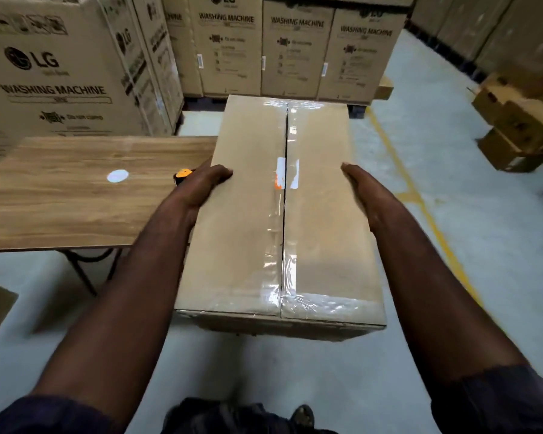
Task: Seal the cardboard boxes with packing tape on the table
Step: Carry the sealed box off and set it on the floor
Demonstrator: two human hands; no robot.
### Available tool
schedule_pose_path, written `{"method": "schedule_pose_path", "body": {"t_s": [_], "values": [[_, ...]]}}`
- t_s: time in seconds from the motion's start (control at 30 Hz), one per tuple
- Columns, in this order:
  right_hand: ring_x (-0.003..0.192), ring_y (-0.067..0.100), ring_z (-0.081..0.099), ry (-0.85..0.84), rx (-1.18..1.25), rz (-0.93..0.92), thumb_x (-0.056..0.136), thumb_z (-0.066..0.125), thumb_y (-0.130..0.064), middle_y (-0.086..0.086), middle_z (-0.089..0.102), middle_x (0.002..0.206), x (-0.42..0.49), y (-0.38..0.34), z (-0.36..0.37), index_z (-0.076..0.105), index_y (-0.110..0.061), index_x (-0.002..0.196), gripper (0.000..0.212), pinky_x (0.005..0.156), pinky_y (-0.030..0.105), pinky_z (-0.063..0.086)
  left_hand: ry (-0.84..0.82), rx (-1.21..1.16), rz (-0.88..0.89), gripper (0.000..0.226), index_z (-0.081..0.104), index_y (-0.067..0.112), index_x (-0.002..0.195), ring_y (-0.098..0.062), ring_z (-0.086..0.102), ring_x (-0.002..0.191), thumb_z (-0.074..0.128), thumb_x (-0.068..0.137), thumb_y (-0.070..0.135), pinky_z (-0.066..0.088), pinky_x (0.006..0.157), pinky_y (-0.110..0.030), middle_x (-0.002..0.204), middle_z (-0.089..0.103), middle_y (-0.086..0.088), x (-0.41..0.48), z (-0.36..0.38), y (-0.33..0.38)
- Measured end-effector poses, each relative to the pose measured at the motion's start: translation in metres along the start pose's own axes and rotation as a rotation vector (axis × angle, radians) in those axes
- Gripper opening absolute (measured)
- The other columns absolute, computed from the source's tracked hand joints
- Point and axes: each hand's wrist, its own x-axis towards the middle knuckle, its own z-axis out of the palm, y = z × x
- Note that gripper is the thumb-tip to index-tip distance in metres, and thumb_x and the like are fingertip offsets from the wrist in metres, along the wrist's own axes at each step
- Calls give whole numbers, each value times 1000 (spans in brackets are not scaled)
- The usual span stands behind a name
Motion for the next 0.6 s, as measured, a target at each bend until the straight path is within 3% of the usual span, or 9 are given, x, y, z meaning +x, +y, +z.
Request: {"method": "schedule_pose_path", "body": {"t_s": [0.1, 0.23, 0.33, 0.5, 0.6], "values": [[52, 13, 69, 15, 42, 5, 104, 48, -43, -1, 74, 65, -6, -7, -54, 68, -18, 94, 33, 43, 19, 49, -21, 32, -15, 25, 64, 16, 115, -17, 70, 63, 51, 95, 10, 57, 56, -26, 83, 74, -3, 6, 55, -7], [49, 13, 68, 82, 93, -17, 104, 47, -40, -3, 72, 62, -1, -16, -104, 67, -19, 91, 32, 43, 17, 48, -67, 87, -20, 37, 59, 4, 131, -22, 67, 70, 50, 96, 11, 57, 62, -29, 102, 67, -16, 21, 104, -10], [51, 12, 67, 114, 124, -23, 100, 53, -36, -6, 71, 63, 11, -19, -131, 69, -22, 89, 24, 49, 18, 50, -49, 104, -12, 39, 57, -1, 132, -24, 68, 72, 53, 95, 12, 58, 61, -31, 103, 67, -19, 36, 127, -12], [61, 12, 70, 40, 25, 3, 100, 54, -37, -4, 75, 74, 40, -23, -162, 72, -21, 95, 25, 54, 20, 54, 32, 60, 16, 39, 47, 14, 130, -25, 68, 83, 61, 94, 15, 57, 62, -35, 113, 66, -17, 72, 155, -20], [64, 13, 72, 34, -22, 12, 101, 52, -40, -2, 76, 78, 76, -29, -176, 71, -18, 104, 29, 54, 20, 54, 42, 81, 17, 43, 46, 13, 136, -22, 70, 77, 60, 96, 16, 56, 57, -32, 113, 67, -15, 101, 168, -27]]}}
